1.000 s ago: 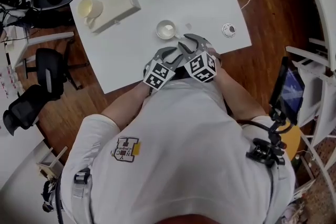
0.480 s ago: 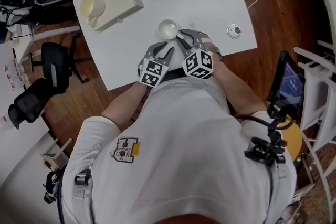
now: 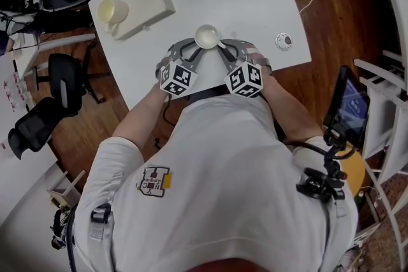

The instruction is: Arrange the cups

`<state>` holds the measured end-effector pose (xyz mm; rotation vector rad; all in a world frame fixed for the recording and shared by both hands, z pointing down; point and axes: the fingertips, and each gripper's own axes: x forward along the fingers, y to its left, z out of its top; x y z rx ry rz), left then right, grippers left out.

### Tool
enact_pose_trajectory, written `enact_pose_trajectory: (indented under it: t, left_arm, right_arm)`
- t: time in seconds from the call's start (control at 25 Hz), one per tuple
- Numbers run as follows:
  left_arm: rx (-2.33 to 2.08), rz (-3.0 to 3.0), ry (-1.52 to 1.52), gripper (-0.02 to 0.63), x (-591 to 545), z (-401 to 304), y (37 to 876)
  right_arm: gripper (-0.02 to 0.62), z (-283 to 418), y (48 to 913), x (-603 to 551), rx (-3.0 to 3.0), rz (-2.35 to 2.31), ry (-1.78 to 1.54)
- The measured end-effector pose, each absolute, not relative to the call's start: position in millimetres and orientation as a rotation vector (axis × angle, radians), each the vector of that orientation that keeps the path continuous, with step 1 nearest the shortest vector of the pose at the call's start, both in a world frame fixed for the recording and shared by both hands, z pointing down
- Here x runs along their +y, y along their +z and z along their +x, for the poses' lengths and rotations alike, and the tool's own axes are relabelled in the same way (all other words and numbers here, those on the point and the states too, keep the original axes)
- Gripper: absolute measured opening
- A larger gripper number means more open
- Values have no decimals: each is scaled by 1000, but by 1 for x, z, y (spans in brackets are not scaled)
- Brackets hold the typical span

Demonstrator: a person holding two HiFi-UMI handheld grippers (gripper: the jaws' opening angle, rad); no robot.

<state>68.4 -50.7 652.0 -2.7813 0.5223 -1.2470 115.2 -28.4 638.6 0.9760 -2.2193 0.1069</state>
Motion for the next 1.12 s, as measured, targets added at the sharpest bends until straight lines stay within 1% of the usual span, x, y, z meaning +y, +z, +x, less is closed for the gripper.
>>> enact_pose_trajectory:
  t: [0.28, 0.44, 0.48, 0.52, 0.56, 0.6, 0.72, 0.92, 1.12]
  left_arm:
    - [572, -2797, -1199, 115, -55, 62, 642]
    - [641, -2865, -1101, 115, -65, 53, 628]
    - [648, -2903, -1058, 133, -66, 52, 625]
    - [656, -2936, -1010, 182, -68, 51, 621]
    - [673, -2957, -962, 251, -70, 49, 615]
    - [699, -2967, -920, 294, -74, 46, 609]
    - [764, -2969, -844, 305, -88, 35, 590]
    - [808, -2944, -732, 287, -106, 18, 554]
    - [905, -2888, -673, 284, -139, -9, 525]
  right_arm:
    - [41, 107, 629, -32, -2253, 926, 71]
    - [40, 98, 615, -48, -2296, 894, 31]
    - [40, 95, 611, -52, -2313, 887, 21]
    - [40, 92, 606, -54, -2332, 881, 12]
    - [40, 87, 601, -56, -2351, 871, 3]
    - [40, 83, 596, -56, -2369, 853, -8]
    - [40, 69, 583, -58, -2419, 789, -63]
    - [40, 54, 550, -77, -2506, 760, -130]
    - [40, 30, 522, -113, -2552, 699, -228]
